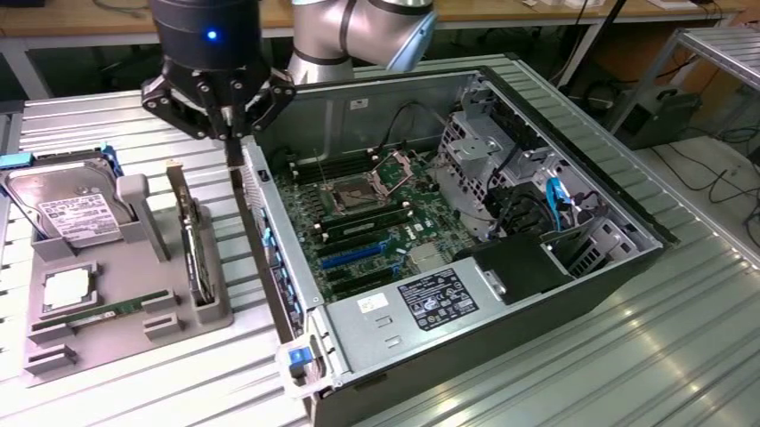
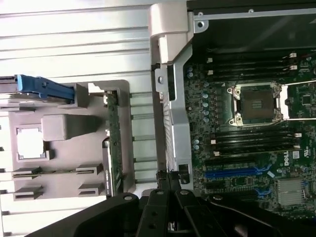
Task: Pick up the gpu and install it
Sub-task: 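Reach for the gpu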
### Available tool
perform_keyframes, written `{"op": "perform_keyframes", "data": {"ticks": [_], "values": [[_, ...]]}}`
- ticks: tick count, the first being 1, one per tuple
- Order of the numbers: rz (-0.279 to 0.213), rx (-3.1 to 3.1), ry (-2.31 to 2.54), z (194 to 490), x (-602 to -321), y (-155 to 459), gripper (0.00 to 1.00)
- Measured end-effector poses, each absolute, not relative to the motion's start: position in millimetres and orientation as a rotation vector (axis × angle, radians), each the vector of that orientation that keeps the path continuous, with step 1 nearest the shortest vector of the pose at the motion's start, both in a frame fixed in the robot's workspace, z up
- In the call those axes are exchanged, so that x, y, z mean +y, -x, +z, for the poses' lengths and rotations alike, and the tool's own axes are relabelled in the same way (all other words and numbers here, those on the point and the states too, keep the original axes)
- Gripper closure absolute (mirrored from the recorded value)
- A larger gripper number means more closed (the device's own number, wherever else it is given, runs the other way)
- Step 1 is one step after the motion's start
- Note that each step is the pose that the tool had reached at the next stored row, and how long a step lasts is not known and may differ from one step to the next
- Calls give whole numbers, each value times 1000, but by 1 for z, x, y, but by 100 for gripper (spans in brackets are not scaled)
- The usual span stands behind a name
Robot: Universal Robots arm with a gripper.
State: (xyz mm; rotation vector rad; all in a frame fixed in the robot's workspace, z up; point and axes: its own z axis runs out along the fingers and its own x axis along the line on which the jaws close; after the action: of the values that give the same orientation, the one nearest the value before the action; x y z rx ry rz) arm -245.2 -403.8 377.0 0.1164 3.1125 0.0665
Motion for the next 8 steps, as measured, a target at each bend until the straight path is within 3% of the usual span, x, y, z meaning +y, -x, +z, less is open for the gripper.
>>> {"op": "perform_keyframes", "data": {"ticks": [8], "values": [[65, 3112, -116, 367, -404, 283, 89]]}}
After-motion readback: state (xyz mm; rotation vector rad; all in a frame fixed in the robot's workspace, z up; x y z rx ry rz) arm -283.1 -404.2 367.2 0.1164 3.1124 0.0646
